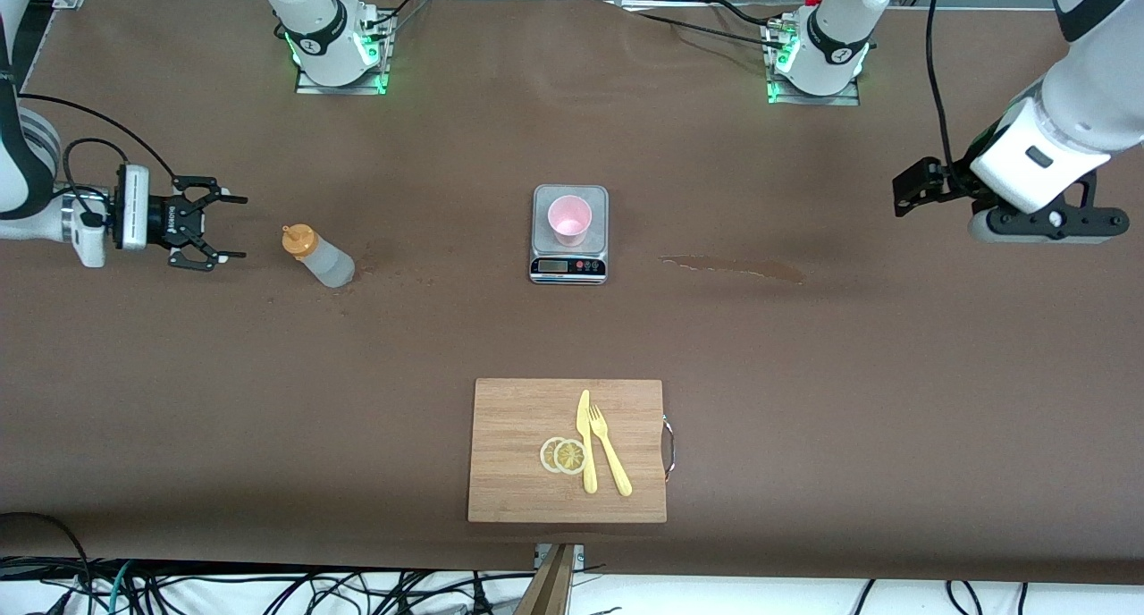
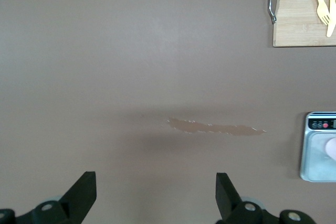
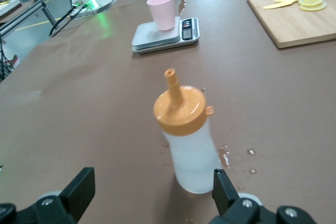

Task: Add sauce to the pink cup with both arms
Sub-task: 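Release the cup and raise the left gripper while the right gripper reaches the bottle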

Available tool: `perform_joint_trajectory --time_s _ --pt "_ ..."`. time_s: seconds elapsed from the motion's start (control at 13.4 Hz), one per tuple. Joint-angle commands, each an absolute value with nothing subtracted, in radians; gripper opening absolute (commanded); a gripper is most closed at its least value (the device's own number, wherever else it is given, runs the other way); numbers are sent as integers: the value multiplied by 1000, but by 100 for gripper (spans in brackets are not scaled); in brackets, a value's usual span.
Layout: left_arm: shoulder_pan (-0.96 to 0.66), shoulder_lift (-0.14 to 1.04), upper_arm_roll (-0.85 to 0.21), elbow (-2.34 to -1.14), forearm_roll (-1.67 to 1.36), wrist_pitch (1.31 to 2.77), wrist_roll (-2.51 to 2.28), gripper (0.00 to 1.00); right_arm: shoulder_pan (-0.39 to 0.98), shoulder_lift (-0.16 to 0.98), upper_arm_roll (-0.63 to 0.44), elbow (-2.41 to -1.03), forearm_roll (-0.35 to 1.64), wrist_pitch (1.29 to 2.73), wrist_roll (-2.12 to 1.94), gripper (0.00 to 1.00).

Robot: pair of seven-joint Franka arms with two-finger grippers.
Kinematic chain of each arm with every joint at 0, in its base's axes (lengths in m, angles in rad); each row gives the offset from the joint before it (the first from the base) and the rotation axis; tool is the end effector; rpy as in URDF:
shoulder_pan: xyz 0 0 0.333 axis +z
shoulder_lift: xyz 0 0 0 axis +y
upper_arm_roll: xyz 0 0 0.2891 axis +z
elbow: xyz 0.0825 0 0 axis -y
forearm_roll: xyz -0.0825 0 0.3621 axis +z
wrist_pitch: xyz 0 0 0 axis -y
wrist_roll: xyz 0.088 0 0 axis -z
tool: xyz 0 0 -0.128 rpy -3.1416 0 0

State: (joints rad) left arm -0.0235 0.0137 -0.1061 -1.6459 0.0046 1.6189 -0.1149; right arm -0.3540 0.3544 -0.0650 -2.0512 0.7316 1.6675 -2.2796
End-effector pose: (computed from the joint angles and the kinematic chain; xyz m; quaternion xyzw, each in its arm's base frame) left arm 0.5328 -0.0686 0.5396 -0.9998 0.0075 0.0200 0.0040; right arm 0.4736 -0.1244 0.2276 -0.6532 -0.6044 -0.2279 0.3951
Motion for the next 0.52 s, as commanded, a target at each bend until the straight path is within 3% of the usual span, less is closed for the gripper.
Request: perform_joint_trajectory --time_s 0.0,0.22,0.45 --pt "5 -78 -103 -1775 3 1687 -69 100 -382 432 -49 -2060 776 1667 -2354 100" --pt "9 -48 -104 -1735 -5 1622 -64 100 -377 524 -40 -2054 842 1686 -2430 100" --pt "9 -34 -104 -1718 -2 1618 -64 100 -376 538 -9 -2045 879 1733 -2436 100"
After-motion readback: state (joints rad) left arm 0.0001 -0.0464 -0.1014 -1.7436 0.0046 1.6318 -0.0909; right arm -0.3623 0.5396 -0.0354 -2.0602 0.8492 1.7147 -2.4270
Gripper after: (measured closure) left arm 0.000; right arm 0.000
